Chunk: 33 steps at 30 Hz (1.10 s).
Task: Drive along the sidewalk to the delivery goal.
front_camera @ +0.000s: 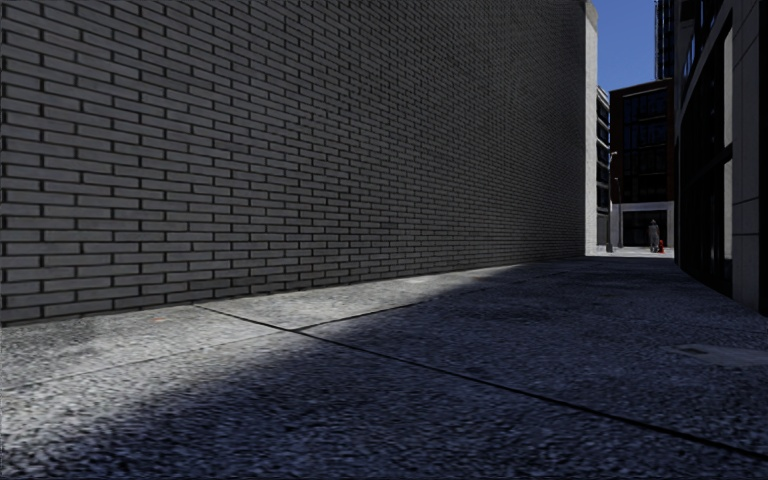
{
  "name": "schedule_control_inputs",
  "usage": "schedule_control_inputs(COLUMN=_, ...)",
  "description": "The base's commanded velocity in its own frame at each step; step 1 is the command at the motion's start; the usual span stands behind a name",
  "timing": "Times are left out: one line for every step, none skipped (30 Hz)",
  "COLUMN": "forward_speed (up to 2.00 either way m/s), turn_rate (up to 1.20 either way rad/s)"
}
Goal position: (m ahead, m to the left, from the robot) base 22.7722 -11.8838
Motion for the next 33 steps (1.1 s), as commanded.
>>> schedule_control_inputs(forward_speed=2.00, turn_rate=-0.45)
schedule_control_inputs(forward_speed=2.00, turn_rate=-0.45)
schedule_control_inputs(forward_speed=2.00, turn_rate=-0.45)
schedule_control_inputs(forward_speed=2.00, turn_rate=-0.45)
schedule_control_inputs(forward_speed=2.00, turn_rate=-0.45)
schedule_control_inputs(forward_speed=2.00, turn_rate=-0.45)
schedule_control_inputs(forward_speed=2.00, turn_rate=-0.45)
schedule_control_inputs(forward_speed=2.00, turn_rate=-0.45)
schedule_control_inputs(forward_speed=2.00, turn_rate=-0.45)
schedule_control_inputs(forward_speed=2.00, turn_rate=-0.45)
schedule_control_inputs(forward_speed=2.00, turn_rate=-0.45)
schedule_control_inputs(forward_speed=2.00, turn_rate=-0.45)
schedule_control_inputs(forward_speed=2.00, turn_rate=-0.45)
schedule_control_inputs(forward_speed=2.00, turn_rate=-0.45)
schedule_control_inputs(forward_speed=2.00, turn_rate=-0.45)
schedule_control_inputs(forward_speed=2.00, turn_rate=-0.45)
schedule_control_inputs(forward_speed=2.00, turn_rate=-0.45)
schedule_control_inputs(forward_speed=2.00, turn_rate=-0.45)
schedule_control_inputs(forward_speed=2.00, turn_rate=-0.45)
schedule_control_inputs(forward_speed=2.00, turn_rate=-0.45)
schedule_control_inputs(forward_speed=2.00, turn_rate=-0.45)
schedule_control_inputs(forward_speed=2.00, turn_rate=-0.45)
schedule_control_inputs(forward_speed=2.00, turn_rate=-0.45)
schedule_control_inputs(forward_speed=2.00, turn_rate=-0.45)
schedule_control_inputs(forward_speed=2.00, turn_rate=-0.45)
schedule_control_inputs(forward_speed=2.00, turn_rate=-0.45)
schedule_control_inputs(forward_speed=2.00, turn_rate=-0.45)
schedule_control_inputs(forward_speed=2.00, turn_rate=-0.45)
schedule_control_inputs(forward_speed=2.00, turn_rate=-0.45)
schedule_control_inputs(forward_speed=2.00, turn_rate=-0.45)
schedule_control_inputs(forward_speed=2.00, turn_rate=-0.45)
schedule_control_inputs(forward_speed=2.00, turn_rate=-0.45)
schedule_control_inputs(forward_speed=2.00, turn_rate=-0.45)
